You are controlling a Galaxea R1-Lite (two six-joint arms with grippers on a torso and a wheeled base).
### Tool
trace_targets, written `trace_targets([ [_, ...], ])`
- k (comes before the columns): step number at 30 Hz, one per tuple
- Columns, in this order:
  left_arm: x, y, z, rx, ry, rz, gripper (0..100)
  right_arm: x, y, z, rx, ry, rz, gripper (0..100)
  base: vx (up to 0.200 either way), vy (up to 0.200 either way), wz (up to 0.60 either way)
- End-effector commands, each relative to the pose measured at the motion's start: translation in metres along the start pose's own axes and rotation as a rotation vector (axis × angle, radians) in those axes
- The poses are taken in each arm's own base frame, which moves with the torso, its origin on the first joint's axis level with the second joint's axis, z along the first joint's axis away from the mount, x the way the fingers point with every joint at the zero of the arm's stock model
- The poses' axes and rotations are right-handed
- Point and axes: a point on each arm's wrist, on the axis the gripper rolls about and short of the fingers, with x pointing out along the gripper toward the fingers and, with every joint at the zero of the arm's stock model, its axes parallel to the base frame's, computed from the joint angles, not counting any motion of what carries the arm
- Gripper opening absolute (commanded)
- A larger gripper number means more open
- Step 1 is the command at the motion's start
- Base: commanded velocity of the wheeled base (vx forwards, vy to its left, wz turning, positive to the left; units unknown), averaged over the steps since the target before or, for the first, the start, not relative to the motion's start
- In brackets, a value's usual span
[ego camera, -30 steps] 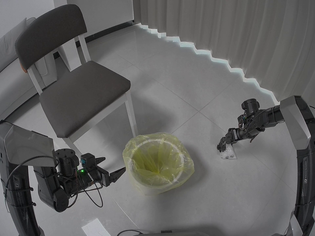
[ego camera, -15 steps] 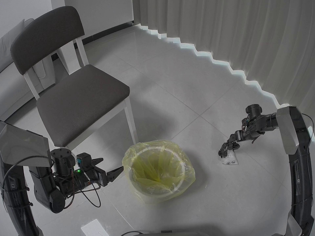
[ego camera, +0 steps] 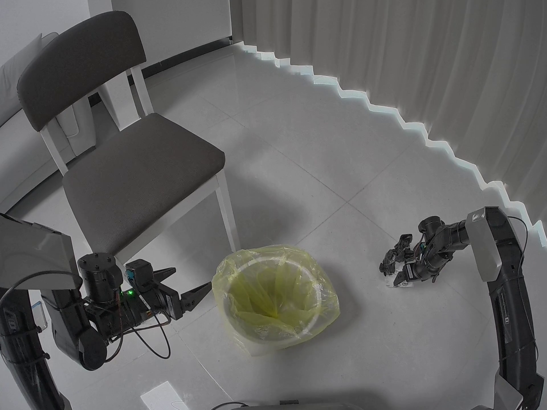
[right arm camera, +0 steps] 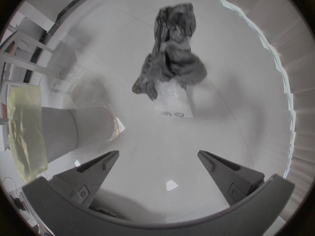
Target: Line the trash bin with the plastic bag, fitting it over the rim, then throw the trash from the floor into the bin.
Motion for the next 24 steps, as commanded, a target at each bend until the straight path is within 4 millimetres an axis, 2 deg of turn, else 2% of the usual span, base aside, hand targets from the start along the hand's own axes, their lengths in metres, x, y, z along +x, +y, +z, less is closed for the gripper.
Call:
trace_targets([
  [1,-0.001,0.001,0.008,0.011,-0.046,0.004,100,-0.022,-0.003,0.012,0.002,-0.054,0.002,100,0.2,0.0,0.0],
  [6,-0.004,-0.001,0.007,0.011,-0.037,0.002,100,-0.038,-0.003,0.022,0.001,-0.099,-0.006,100,0.2,0.0,0.0],
  [13,-0.008,-0.001,0.011,0.013,-0.049,0.009,100,-0.037,-0.009,0.033,0.004,-0.229,-0.027,100,0.0,0.0,0.0],
  [24,-0.011,-0.002,0.012,0.014,-0.052,0.008,100,-0.04,-0.01,0.042,0.001,-0.312,-0.028,100,0.0,0.0,0.0],
])
